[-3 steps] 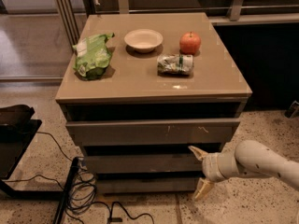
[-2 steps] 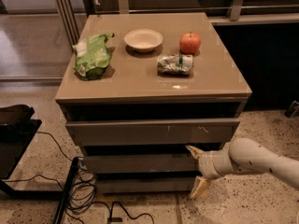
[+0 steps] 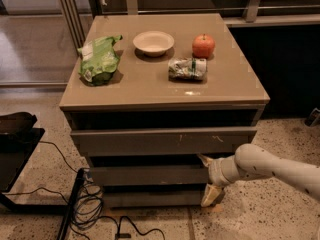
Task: Open middle drawer
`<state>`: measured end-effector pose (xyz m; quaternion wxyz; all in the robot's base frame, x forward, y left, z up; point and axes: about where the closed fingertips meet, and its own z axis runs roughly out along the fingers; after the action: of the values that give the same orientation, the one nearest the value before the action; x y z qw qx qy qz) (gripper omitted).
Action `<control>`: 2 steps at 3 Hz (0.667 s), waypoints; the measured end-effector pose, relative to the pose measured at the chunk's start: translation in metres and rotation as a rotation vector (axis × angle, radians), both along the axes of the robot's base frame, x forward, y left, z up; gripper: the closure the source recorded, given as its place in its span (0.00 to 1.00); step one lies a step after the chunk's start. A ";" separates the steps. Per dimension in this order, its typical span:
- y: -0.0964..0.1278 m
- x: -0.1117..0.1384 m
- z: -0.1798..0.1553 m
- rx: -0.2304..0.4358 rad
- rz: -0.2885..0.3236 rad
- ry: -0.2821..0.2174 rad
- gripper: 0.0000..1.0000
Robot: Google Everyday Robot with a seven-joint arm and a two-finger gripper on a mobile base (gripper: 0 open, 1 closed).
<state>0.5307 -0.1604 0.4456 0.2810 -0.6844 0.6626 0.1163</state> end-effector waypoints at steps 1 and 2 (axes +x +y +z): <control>-0.001 0.015 -0.016 -0.007 -0.011 0.002 0.00; -0.010 0.032 -0.039 -0.002 -0.039 0.010 0.00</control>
Offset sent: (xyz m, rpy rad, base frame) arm 0.0412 -0.0137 -0.0413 -0.0098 0.0016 -0.0469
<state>0.5629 -0.1707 0.4069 0.2791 -0.6711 0.6774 0.1135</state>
